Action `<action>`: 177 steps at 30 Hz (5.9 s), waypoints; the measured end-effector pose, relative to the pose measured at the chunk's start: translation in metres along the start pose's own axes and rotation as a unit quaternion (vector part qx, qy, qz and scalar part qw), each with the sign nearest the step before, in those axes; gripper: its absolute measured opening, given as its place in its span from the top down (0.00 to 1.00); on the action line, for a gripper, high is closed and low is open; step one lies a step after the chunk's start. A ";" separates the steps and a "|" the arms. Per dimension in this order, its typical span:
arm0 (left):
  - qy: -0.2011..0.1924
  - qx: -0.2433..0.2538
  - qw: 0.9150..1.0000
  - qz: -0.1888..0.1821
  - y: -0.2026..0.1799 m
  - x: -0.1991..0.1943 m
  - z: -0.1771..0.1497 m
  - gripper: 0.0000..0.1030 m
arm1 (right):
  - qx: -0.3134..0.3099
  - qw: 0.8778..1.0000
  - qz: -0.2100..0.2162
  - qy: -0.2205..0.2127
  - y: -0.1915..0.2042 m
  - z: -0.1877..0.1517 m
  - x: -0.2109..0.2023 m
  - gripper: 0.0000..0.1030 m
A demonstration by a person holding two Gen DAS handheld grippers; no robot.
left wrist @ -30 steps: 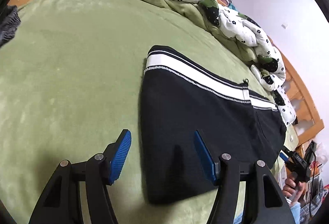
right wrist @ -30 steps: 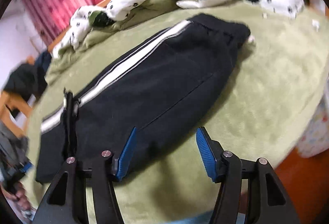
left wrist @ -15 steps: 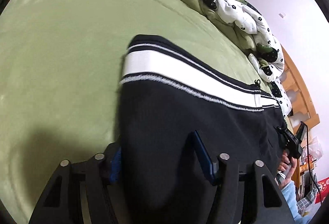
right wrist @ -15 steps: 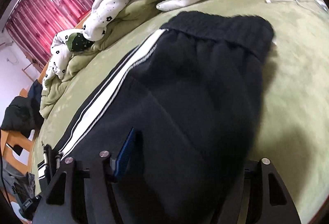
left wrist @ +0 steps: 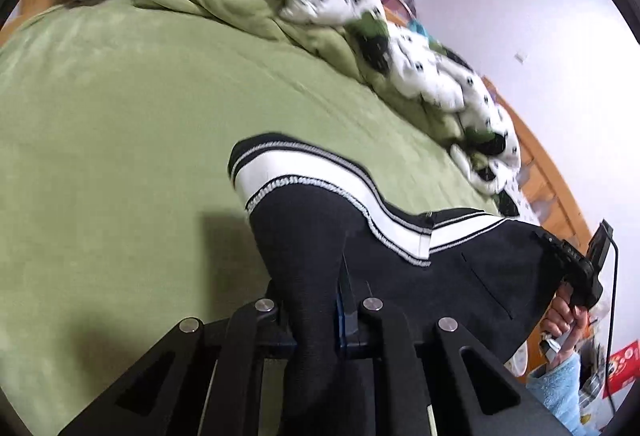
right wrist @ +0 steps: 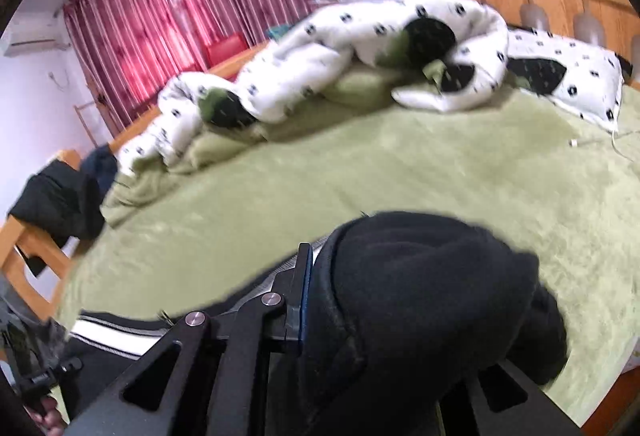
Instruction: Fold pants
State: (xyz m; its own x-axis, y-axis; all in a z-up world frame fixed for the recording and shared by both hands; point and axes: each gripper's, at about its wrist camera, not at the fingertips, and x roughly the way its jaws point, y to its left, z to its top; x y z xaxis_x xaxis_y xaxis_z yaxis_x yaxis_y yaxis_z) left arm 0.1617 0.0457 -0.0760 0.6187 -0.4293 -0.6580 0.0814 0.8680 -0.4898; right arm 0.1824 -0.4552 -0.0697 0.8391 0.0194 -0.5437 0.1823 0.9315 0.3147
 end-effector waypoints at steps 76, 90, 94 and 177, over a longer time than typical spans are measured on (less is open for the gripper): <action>-0.031 -0.130 0.991 0.031 0.090 -0.086 -0.132 0.26 | 0.115 0.970 0.089 0.193 0.010 -0.116 0.050 0.23; -0.013 -0.095 0.995 0.038 0.071 -0.074 -0.139 0.25 | -0.088 0.985 0.151 -0.015 0.069 -0.065 -0.016 0.56; -0.012 -0.088 0.995 0.043 0.066 -0.071 -0.136 0.25 | -0.073 0.990 0.078 0.090 0.028 -0.090 0.022 0.47; -0.078 -0.073 0.984 0.141 0.090 -0.141 -0.129 0.87 | -0.200 0.958 0.079 0.189 0.188 -0.245 -0.040 0.67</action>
State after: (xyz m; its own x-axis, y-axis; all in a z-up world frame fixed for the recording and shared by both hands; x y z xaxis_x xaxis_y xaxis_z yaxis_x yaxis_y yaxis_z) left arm -0.0188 0.1524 -0.1013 0.7142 -0.1230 -0.6890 -0.2167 0.8972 -0.3847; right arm 0.0573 -0.1915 -0.1797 0.5809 0.2319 -0.7802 -0.2070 0.9691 0.1340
